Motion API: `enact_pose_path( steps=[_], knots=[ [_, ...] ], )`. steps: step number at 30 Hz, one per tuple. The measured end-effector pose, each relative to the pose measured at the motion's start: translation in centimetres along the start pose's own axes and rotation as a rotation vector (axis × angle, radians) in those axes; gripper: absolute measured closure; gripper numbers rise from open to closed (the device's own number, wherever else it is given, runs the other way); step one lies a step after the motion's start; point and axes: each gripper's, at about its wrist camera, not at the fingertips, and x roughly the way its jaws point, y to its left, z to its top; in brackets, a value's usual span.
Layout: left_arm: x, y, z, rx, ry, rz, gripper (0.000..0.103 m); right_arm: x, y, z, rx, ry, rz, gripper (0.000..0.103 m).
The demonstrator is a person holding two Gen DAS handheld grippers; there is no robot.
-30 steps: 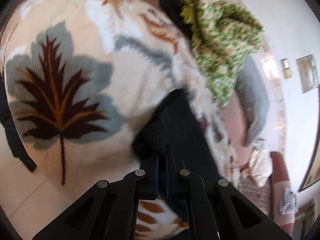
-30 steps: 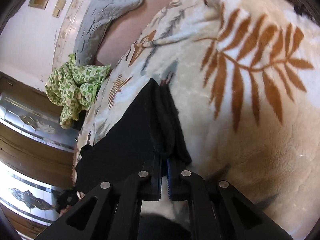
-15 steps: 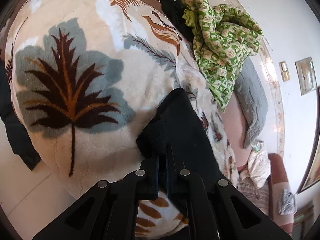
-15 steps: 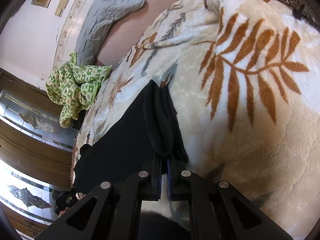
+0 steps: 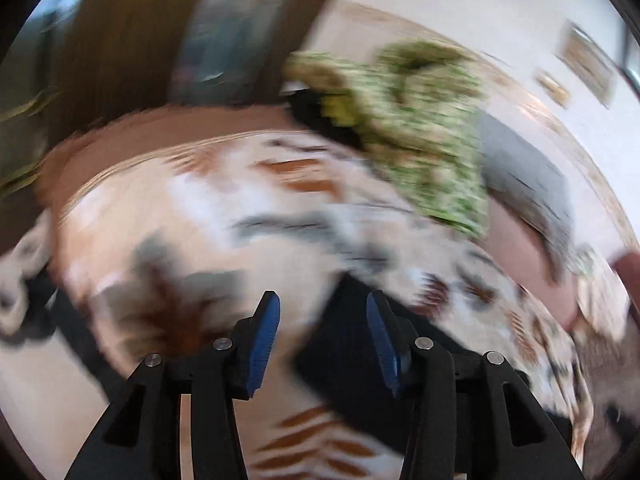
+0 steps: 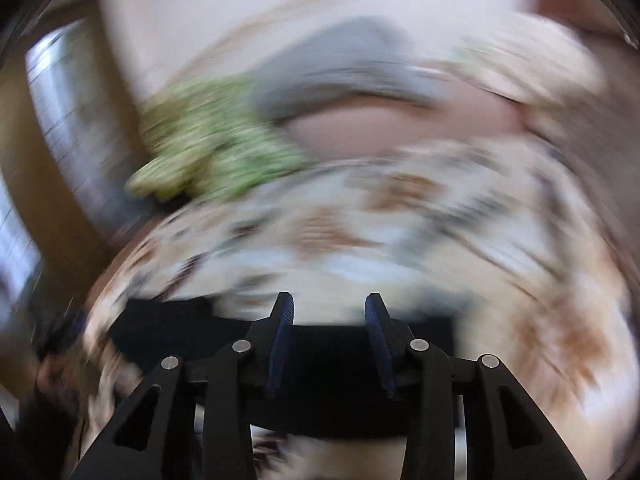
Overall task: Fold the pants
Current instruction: 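Carry the held pants over with both grippers to fold them again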
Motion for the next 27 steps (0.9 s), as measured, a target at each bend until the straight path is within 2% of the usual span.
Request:
enact_pose_path(
  steps=[2,3,4,5,6,7,8,9,10,11,12,13,14,15,17,21,22,25,26,27],
  knots=[
    [2.2,-3.3,0.5,0.071,0.034,-0.095,0.058,3.8,3.8,0.4,-0.131,0.031,0.064,0.067],
    [3.3,-4.4,0.6,0.095,0.057,-0.109,0.058,6.2,5.5,0.4,-0.178,0.054,0.079,0.070],
    [4.4,-5.2,0.7,0.112,0.082,-0.098,0.061,7.9,6.6,0.1,-0.206,0.081,0.088,0.070],
    [6.1,-6.1,0.7,0.129,0.122,-0.073,0.065,9.6,7.7,-0.3,-0.238,0.106,0.090,0.077],
    [7.3,-6.4,0.6,0.137,0.150,-0.047,0.076,11.5,9.2,-0.6,-0.290,0.134,0.099,0.081],
    [8.4,-6.5,0.4,0.138,0.172,-0.007,0.081,12.5,10.1,-0.9,-0.320,0.152,0.117,0.087],
    [9.5,-6.3,0.2,0.135,0.192,0.048,0.081,13.5,11.0,-1.1,-0.347,0.164,0.123,0.091],
    [10.5,-5.7,-0.2,0.119,0.208,0.093,0.082,14.4,11.6,-1.5,-0.362,0.171,0.114,0.093],
    [11.0,-5.3,-0.4,0.105,0.218,0.110,0.087,15.4,11.8,-1.9,-0.369,0.189,0.086,0.094],
    [11.2,-4.6,-0.8,0.101,0.198,0.104,0.089,16.5,11.5,-2.1,-0.369,0.214,0.047,0.095],
    [11.0,-4.4,-1.1,0.109,0.175,0.090,0.090,18.6,10.6,-2.8,-0.347,0.278,-0.023,0.097],
    [10.9,-4.3,-1.4,0.115,0.164,0.082,0.090,19.7,9.7,-3.5,-0.322,0.317,-0.050,0.098],
    [10.8,-4.3,-1.6,0.115,0.154,0.073,0.090,20.1,9.0,-4.0,-0.294,0.304,-0.039,0.092],
    [10.8,-4.1,-1.7,0.111,0.144,0.063,0.090,20.0,8.4,-4.5,-0.259,0.271,-0.018,0.092],
    [10.6,-3.7,-2.2,0.114,0.128,0.057,0.090,19.4,7.9,-4.6,-0.213,0.263,0.003,0.091],
    [10.7,-3.4,-3.6,0.129,0.094,0.054,0.090,18.9,6.9,-3.1,-0.115,0.317,0.051,0.089],
    [10.8,-3.3,-3.8,0.125,0.093,0.049,0.090,18.5,7.0,-2.5,-0.117,0.313,0.046,0.086],
    [11.0,-2.4,-3.5,0.097,0.105,0.026,0.090,16.7,9.0,-0.3,-0.159,0.202,0.043,0.084],
    [11.0,-2.3,-3.4,0.089,0.110,0.021,0.090,16.8,9.6,0.1,-0.170,0.188,0.030,0.085],
    [11.0,-2.2,-3.4,0.088,0.112,0.021,0.090,17.7,10.0,0.2,-0.182,0.209,0.003,0.085]
  ],
)
